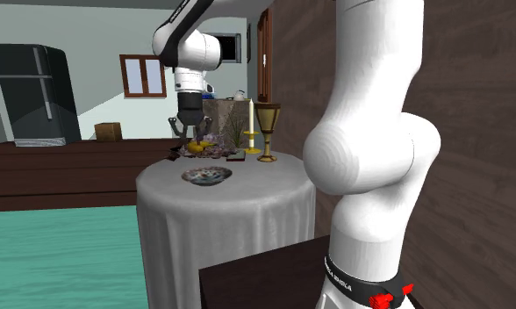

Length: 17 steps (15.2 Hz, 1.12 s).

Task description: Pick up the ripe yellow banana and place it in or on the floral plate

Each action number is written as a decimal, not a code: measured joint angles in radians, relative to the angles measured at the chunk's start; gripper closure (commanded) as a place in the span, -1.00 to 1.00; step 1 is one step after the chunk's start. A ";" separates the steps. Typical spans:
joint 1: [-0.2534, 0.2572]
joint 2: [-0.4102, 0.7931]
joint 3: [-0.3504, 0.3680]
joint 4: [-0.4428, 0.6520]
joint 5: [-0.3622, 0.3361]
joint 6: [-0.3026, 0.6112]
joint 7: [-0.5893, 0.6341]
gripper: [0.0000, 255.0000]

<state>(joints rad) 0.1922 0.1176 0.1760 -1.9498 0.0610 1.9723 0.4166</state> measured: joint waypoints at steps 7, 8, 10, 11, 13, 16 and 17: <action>0.008 0.034 0.005 -0.046 -0.004 0.080 0.011 1.00; 0.007 0.040 0.004 -0.052 -0.005 0.092 0.009 1.00; 0.008 0.052 0.004 -0.064 -0.006 0.115 0.010 1.00; 0.009 0.060 0.004 -0.070 -0.008 0.130 0.010 1.00; 0.010 0.072 0.004 -0.082 -0.009 0.154 0.010 1.00; 0.010 0.084 0.003 -0.092 -0.011 0.175 0.010 1.00; 0.010 0.086 0.003 -0.092 -0.011 0.177 0.010 1.00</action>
<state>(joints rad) 0.2026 0.2032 0.1793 -2.0419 0.0500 2.1495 0.4268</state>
